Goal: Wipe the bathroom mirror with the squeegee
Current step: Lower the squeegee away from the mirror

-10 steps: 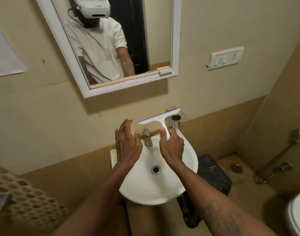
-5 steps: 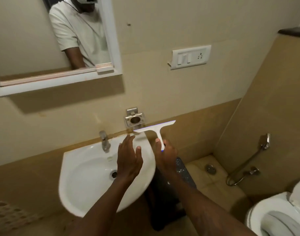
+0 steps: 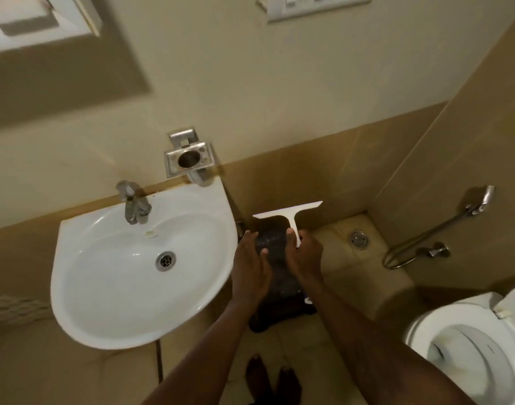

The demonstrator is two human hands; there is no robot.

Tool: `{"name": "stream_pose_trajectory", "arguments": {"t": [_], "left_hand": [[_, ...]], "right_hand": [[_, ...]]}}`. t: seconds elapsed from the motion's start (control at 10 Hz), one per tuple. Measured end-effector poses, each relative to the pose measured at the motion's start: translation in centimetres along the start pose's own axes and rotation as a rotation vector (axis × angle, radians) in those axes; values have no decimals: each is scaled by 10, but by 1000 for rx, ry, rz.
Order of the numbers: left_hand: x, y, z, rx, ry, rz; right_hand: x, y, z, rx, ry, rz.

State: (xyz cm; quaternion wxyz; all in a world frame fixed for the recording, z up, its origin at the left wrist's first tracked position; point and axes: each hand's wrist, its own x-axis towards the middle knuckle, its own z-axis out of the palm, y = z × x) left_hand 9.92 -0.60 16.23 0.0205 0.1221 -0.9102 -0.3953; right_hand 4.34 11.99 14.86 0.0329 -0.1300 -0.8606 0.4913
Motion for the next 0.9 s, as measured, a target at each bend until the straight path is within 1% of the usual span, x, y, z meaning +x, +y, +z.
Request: {"name": "stream_pose_trajectory", "arguments": {"t": [0.1, 0.2, 0.4, 0.6, 0.7, 0.8, 0.9], "left_hand": [[15, -31, 34, 19, -26, -38], [42, -84, 94, 12, -77, -116], [73, -155, 163, 26, -90, -202], [85, -190, 190, 53, -91, -221], [87, -197, 195, 74, -96, -213], [83, -191, 189, 79, -106, -225], [77, -175, 178, 86, -87, -218]], "right_hand": [[17, 36, 28, -26, -14, 3], [40, 102, 84, -74, -15, 35], [69, 193, 164, -112, -74, 40], [77, 233, 194, -126, -101, 46], [81, 239, 199, -119, -92, 35], [79, 226, 189, -102, -152, 49], [77, 213, 174, -130, -159, 89]]}}
